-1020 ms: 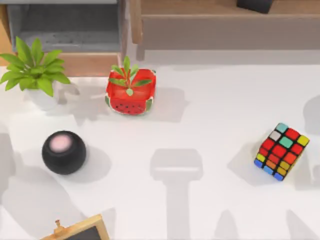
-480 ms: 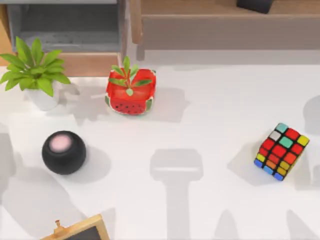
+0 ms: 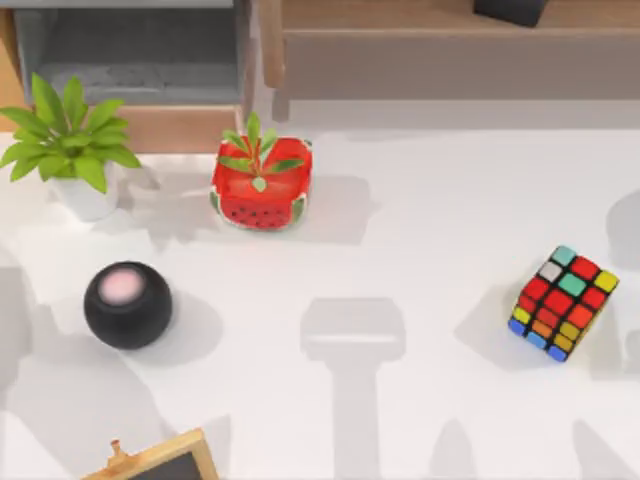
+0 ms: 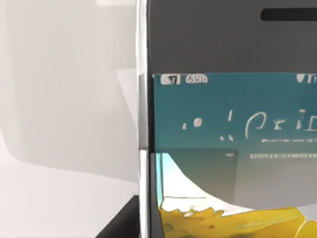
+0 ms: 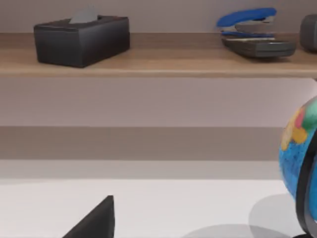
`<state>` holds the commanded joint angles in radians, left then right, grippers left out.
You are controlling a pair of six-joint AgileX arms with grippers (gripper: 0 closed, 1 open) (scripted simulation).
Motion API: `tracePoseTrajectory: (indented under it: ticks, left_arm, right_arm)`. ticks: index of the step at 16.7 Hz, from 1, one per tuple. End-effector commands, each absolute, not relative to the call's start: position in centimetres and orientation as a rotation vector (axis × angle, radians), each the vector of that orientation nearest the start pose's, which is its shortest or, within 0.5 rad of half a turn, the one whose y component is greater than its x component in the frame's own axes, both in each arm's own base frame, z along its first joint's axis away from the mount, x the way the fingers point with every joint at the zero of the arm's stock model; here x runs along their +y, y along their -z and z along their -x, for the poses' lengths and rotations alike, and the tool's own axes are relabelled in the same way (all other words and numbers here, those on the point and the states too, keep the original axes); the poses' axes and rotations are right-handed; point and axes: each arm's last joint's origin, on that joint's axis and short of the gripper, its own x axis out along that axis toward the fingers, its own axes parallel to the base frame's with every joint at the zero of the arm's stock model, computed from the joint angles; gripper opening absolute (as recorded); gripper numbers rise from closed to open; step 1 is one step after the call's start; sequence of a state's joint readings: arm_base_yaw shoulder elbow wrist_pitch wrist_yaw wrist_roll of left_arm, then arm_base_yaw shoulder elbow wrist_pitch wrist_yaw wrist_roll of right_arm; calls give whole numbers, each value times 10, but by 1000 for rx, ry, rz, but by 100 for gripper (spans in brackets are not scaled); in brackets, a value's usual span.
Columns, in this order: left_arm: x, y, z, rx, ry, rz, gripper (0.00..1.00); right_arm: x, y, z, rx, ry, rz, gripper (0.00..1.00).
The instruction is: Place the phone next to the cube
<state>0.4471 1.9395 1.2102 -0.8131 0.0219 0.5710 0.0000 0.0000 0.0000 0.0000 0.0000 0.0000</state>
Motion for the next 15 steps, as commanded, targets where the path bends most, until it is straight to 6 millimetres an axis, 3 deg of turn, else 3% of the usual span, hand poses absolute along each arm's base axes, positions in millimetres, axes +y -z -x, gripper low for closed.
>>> tracePoseTrajectory:
  ticks: [7, 11, 15]
  left_arm:
    - [151, -137, -313, 1523, 87, -90, 0]
    - [136, -182, -334, 1438, 2, -60, 0]
    - [90, -241, -362, 1333, -103, 54, 0]
  right_arm:
    - [-1, -160, -106, 0, 0, 0, 100]
    - [-1, -160, -106, 0, 0, 0, 100]
    - [-1, -160, -106, 0, 0, 0, 100]
